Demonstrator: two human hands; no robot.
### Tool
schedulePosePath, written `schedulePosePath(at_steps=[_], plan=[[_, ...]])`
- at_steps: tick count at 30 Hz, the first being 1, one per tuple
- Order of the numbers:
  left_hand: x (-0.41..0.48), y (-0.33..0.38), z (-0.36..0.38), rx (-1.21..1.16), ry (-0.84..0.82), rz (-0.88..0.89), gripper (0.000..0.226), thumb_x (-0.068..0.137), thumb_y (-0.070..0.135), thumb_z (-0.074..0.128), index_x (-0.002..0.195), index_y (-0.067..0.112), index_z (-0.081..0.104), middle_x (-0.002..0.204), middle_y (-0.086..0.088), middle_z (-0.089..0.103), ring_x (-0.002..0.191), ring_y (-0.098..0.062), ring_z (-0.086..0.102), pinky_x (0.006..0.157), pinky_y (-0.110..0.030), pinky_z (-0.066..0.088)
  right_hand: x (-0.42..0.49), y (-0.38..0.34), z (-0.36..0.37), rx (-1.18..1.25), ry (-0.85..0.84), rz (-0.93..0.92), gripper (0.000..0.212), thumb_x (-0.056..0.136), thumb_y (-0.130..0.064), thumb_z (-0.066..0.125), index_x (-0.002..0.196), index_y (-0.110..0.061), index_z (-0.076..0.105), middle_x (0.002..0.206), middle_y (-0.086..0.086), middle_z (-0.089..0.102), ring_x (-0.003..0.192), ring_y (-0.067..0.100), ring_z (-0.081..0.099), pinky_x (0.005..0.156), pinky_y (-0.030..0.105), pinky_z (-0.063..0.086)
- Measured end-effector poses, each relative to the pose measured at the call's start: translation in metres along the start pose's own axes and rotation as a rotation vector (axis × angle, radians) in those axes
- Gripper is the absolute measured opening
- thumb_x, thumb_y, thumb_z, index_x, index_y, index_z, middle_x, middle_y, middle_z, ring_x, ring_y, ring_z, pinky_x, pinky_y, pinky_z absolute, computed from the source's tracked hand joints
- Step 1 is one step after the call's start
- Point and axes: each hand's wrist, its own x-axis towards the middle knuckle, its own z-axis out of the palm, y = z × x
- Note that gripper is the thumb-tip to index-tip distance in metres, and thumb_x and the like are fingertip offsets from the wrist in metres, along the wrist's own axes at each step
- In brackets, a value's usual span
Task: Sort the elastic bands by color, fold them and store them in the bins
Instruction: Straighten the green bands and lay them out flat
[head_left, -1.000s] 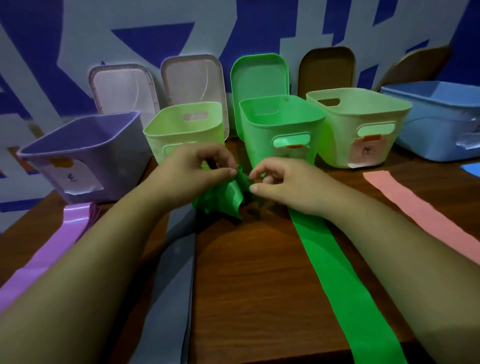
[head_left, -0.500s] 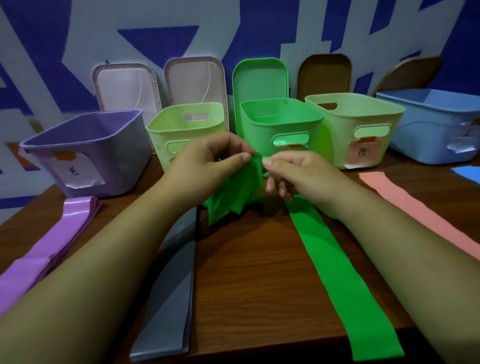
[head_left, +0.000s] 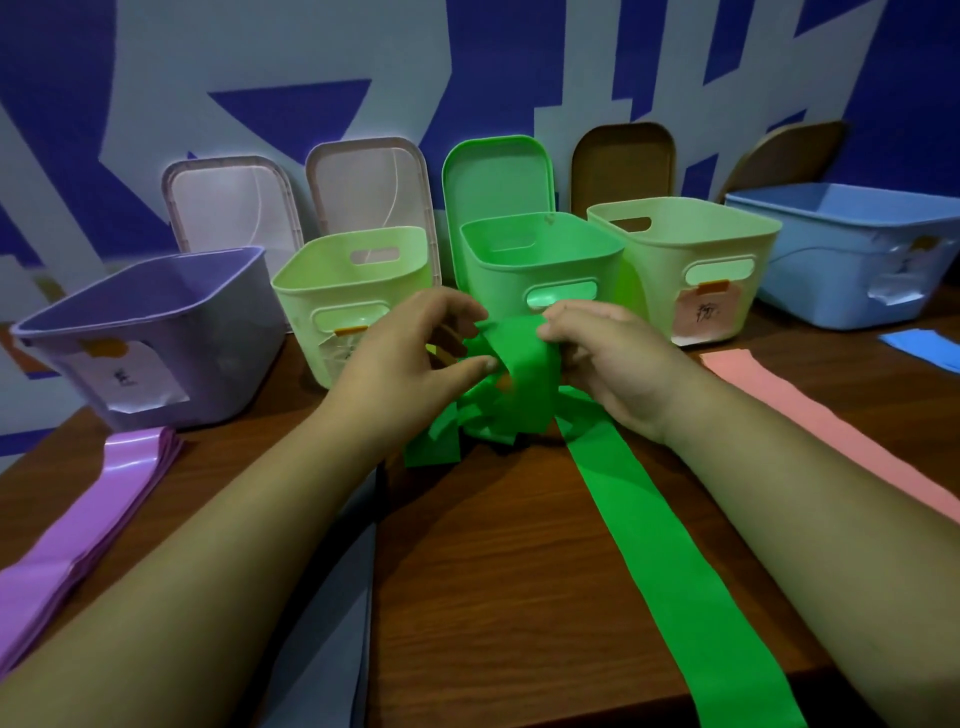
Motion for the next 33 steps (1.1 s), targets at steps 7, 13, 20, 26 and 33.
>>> schedulePosePath(at_steps=[7,13,20,26,33], plan=[[-0.002,-0.016,0.003,0.305,-0.295,-0.135,0.079,0.089,0.034,0.082,0.155,0.034,0.038,0.148,0.009,0.051,0.120,-0.005,0.051,0.103,-0.025,0.046,-0.003,-0.005,-0.005,0.238,0.040,-0.055,0.024,0.099,-0.013,0.051,0.089,-0.014,0.073,0.091,0.009,0.071,0.095,0.029,0.067,0.077,0.034,0.057],[-0.001,-0.017,0.001,0.236,-0.236,-0.109,0.067,0.093,0.037,0.078,0.150,0.033,0.045,0.136,0.015,0.060,0.119,-0.005,0.058,0.104,-0.030,0.051,-0.006,-0.009,-0.011,0.340,-0.077,-0.133,0.023,0.090,-0.017,0.051,0.082,-0.016,0.072,0.088,0.004,0.072,0.087,0.019,0.068,0.083,0.039,0.052],[0.000,0.002,-0.007,0.035,0.043,0.060,0.022,0.097,0.032,0.072,0.118,0.026,0.070,0.103,0.015,0.067,0.098,-0.004,0.065,0.084,-0.032,0.059,-0.003,0.000,-0.009,0.316,-0.113,-0.042,0.014,0.082,-0.020,0.060,0.092,-0.012,0.063,0.080,0.005,0.064,0.075,0.019,0.063,0.074,0.035,0.053],[-0.004,0.015,-0.008,0.084,0.068,0.108,0.036,0.087,0.040,0.077,0.115,0.023,0.062,0.098,0.008,0.062,0.086,-0.008,0.062,0.073,-0.032,0.056,0.002,0.003,-0.009,0.243,-0.096,-0.044,0.010,0.086,-0.020,0.065,0.092,-0.014,0.069,0.086,0.005,0.067,0.083,0.019,0.065,0.081,0.037,0.053],[-0.008,0.025,-0.010,-0.164,0.021,-0.150,0.008,0.096,0.022,0.076,0.091,0.018,0.073,0.075,0.001,0.077,0.062,-0.015,0.074,0.063,-0.036,0.064,0.004,0.008,-0.008,0.073,-0.092,-0.052,0.010,0.091,-0.024,0.065,0.089,-0.016,0.069,0.094,0.006,0.067,0.098,0.026,0.061,0.091,0.044,0.048]])
